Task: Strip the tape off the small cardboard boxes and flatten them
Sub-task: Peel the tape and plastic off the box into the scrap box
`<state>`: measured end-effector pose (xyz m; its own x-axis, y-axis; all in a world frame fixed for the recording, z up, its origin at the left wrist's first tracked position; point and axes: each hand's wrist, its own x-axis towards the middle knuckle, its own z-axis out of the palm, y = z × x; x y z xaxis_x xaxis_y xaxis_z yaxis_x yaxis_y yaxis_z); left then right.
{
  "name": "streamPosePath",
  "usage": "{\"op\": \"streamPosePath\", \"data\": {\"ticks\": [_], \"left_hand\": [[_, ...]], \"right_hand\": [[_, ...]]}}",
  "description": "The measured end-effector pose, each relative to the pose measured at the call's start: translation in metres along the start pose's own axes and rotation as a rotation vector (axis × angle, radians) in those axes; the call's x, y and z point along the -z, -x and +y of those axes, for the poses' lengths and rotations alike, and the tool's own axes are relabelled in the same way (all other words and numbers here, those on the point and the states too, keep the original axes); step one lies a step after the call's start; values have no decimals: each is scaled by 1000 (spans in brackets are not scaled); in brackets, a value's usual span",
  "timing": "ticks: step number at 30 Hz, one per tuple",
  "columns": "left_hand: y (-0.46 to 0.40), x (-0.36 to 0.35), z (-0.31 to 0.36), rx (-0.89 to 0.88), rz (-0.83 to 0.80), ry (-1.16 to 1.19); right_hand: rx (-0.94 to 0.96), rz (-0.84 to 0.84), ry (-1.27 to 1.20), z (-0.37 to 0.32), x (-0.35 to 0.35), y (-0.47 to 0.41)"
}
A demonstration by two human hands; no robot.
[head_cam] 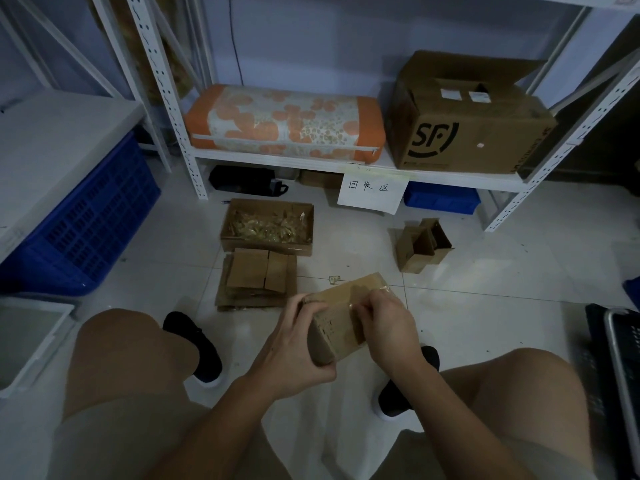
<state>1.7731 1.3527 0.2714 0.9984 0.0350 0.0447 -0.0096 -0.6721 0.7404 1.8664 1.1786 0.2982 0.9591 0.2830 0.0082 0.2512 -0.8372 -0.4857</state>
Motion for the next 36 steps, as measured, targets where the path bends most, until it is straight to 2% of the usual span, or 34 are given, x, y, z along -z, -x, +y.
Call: {"op": "streamPosePath", "data": {"ticks": [4, 6, 11, 14, 16, 19, 23, 25, 27, 30, 36], "left_hand": [[0, 2, -1, 5, -16, 32], [0, 2, -1, 3, -19, 54], [0, 4, -3, 35, -9, 61], [1, 6, -5, 22, -2, 43], [1, 5, -2, -7, 20, 39], [2, 4, 0, -31, 68, 31], [4, 0, 2, -45, 79, 19], [5, -1, 2, -39, 72, 26], [4, 2, -1, -26, 66, 51], [3, 8, -3, -3, 20, 78], [1, 9, -6, 27, -52, 53]], "right_hand": [[-21, 99, -40, 12, 19, -7], [38, 121, -46, 14, 23, -8], [199, 17, -181, 15, 14, -2], [35, 33, -378, 12, 20, -1], [-81, 83, -402, 12, 23, -3], [-90, 100, -211, 15, 19, -4], [-110, 7, -269, 13, 13, -1], [-106, -23, -186, 14, 12, -1], [-130, 28, -121, 20, 14, -4], [-203, 118, -198, 27, 23, -8], [-240, 93, -265, 30, 24, 0]]}}
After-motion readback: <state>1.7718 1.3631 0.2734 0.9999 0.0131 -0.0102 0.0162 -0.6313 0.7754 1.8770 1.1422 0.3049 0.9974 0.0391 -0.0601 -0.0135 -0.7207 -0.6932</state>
